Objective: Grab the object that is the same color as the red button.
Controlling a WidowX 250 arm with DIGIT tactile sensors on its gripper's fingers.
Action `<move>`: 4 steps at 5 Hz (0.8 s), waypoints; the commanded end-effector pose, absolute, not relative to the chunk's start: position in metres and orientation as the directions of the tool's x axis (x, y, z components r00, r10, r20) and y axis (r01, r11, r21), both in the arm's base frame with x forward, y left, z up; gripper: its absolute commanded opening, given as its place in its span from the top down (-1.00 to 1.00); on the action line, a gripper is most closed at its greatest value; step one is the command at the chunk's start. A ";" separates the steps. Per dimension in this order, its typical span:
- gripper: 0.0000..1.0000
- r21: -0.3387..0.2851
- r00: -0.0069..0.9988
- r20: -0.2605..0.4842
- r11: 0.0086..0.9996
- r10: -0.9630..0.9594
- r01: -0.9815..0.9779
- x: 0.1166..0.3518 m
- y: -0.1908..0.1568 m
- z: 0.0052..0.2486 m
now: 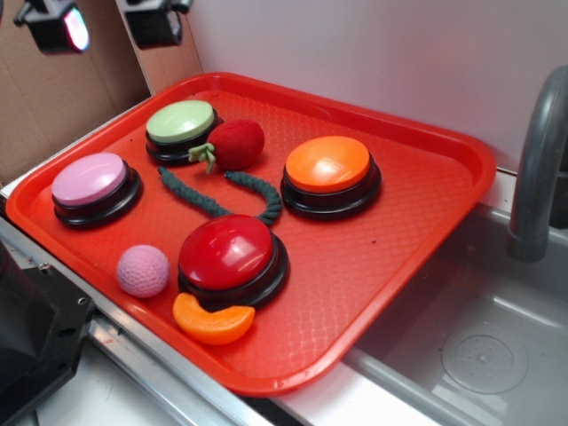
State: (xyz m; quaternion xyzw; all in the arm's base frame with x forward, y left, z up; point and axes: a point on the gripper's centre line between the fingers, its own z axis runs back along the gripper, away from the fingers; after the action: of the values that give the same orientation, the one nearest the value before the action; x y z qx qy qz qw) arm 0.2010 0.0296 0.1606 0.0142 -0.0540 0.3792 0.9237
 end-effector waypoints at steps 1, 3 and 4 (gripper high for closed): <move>-1.00 -0.094 0.519 0.203 0.544 0.830 -0.834 0.232 0.051 0.127; -1.00 -0.128 0.487 0.166 0.508 0.858 -0.852 0.265 0.047 0.081; -1.00 -0.114 0.492 0.169 0.513 0.854 -0.851 0.270 0.047 0.069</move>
State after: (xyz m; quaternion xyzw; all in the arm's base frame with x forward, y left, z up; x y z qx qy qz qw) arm 0.2654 0.0419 0.0560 0.0021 -0.0786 0.4966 0.8644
